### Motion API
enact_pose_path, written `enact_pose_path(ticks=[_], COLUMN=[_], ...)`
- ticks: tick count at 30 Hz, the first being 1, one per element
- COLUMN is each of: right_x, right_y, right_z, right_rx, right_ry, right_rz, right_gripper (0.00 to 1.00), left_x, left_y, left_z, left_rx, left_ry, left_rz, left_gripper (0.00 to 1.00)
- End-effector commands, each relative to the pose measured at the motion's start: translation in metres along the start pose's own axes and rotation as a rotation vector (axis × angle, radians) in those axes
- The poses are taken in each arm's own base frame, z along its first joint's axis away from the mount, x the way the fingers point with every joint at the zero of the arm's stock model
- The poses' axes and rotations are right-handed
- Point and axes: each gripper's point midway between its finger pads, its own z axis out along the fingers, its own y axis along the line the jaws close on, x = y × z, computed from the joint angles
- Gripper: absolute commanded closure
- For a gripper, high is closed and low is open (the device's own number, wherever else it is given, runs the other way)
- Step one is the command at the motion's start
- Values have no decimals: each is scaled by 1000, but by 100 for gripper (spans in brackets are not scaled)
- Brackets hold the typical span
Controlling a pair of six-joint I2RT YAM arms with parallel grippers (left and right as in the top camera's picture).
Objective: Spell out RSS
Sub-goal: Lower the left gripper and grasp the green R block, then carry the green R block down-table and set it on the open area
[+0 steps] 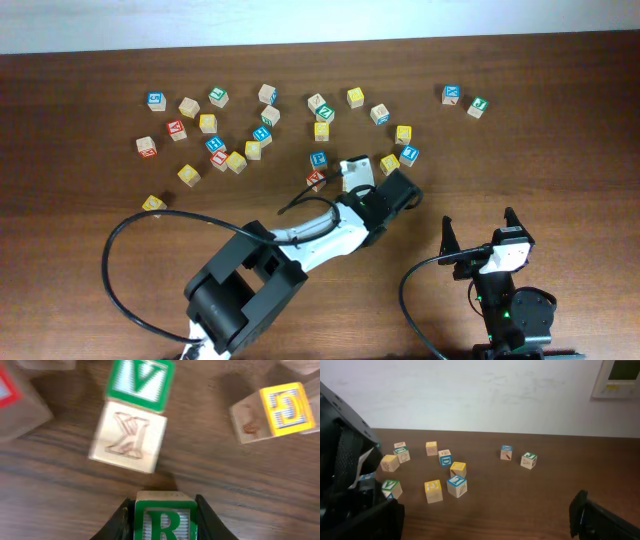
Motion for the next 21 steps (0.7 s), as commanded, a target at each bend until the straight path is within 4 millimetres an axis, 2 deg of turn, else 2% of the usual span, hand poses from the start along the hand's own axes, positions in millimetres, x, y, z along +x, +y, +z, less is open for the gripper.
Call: enact_pose_path(ticks=[1,2,4,6,7,8,9,10,11,15,17,19,21], right_x=[2,2,2,2,2,2,2,2,2,2,2,2,2], right_y=[-1,-1,-1,-1,-1,-1,-1,-1,-1,-1,-1,-1,-1], right_z=[0,0,0,0,0,0,0,0,0,0,0,0,0], right_rx=[4,4,4,4,4,4,4,4,4,4,4,4,4], right_ry=[4,4,4,4,4,4,4,4,4,4,4,4,4], right_rz=[2,2,2,2,2,2,2,2,2,2,2,2,2], right_gripper=[2,2,2,2,1,2,2,2,2,2,2,2,2], left_x=[-28,-37,-58,-81,-92,-99,-98,-93,-79,-57,-46,-27,-19], left_y=[12,14,18,37,57,88,126,144,161,192,210,219,217], left_z=[-28,-43,-90,-142,-163,-180,-189,-186,-173,-117,-95,-80,-68], left_rx=[-51,-51,-18,-5,-28,-84,-180,-226,-237,-91,-71,-68,-42], left_ry=[-82,-97,-115,-132,-135,-116,-61,-7,89,248,257,258,219], left_rz=[5,1,-18,6,52,74,88,120,175,203,177,193,199], left_gripper=[74,73,73,72,73,73,73,73,73,73,76,75,75])
